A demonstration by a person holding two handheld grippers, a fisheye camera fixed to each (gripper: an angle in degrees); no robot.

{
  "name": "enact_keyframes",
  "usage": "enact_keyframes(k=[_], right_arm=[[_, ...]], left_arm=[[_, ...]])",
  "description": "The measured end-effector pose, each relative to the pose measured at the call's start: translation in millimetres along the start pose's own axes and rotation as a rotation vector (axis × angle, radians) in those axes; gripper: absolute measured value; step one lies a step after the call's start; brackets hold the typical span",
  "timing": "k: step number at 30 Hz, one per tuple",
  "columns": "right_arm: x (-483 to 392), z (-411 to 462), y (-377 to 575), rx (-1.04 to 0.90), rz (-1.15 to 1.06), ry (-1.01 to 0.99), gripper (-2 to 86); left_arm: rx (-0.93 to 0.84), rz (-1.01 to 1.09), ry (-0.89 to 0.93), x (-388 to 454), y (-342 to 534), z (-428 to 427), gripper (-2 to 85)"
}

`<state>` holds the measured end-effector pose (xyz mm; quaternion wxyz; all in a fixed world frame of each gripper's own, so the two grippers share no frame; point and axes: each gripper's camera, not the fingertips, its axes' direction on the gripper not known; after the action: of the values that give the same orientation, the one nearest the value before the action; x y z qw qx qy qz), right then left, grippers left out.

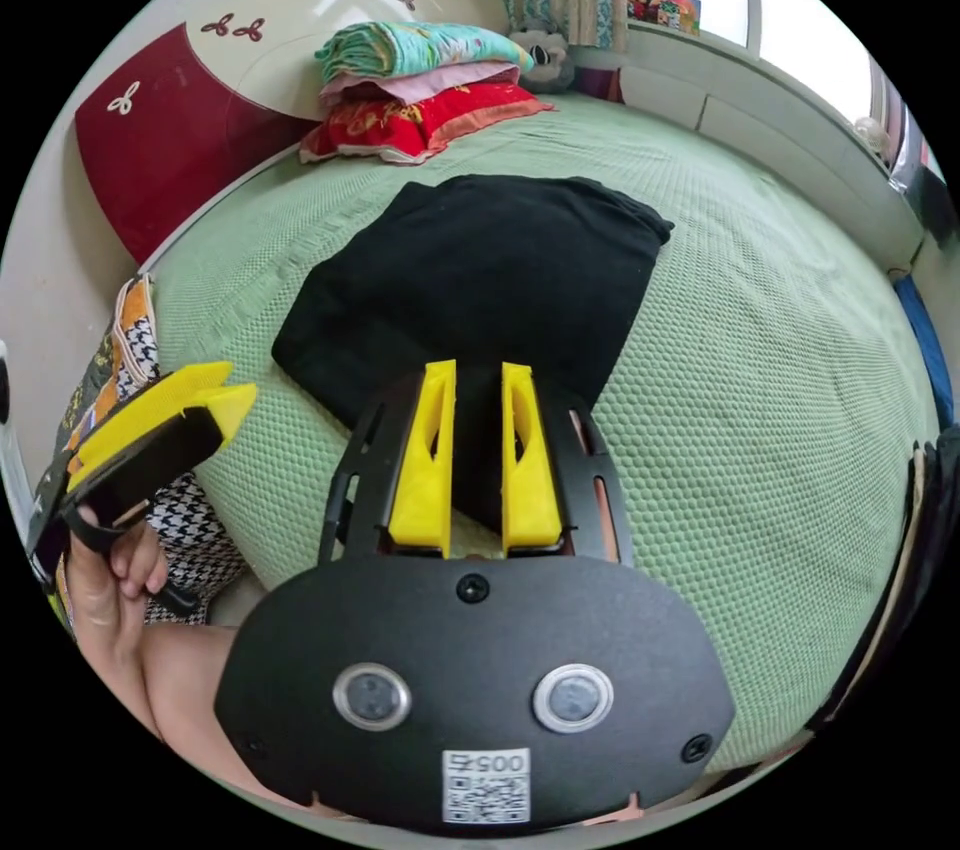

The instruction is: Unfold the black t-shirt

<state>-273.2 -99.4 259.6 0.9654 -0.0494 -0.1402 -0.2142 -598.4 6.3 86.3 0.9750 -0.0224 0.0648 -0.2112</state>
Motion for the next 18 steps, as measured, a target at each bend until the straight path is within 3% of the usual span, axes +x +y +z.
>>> enact_keyframes(k=[3, 7, 18], right_arm=[[0, 11, -15, -0.04, -0.003, -0.019, 7.0], [7, 22, -24, -0.039, -0.02, -0.087, 5.7], [17, 50, -52, -0.061, -0.005, -0.163, 6.0]], left_arm=[[0.016, -0.01, 0.072, -3, -22, 1, 13.8], [0.113, 0.053, -0.058, -4, -86, 0, 15.0], [-0.081, 0.059, -0.001, -57, -119, 83, 17.4]])
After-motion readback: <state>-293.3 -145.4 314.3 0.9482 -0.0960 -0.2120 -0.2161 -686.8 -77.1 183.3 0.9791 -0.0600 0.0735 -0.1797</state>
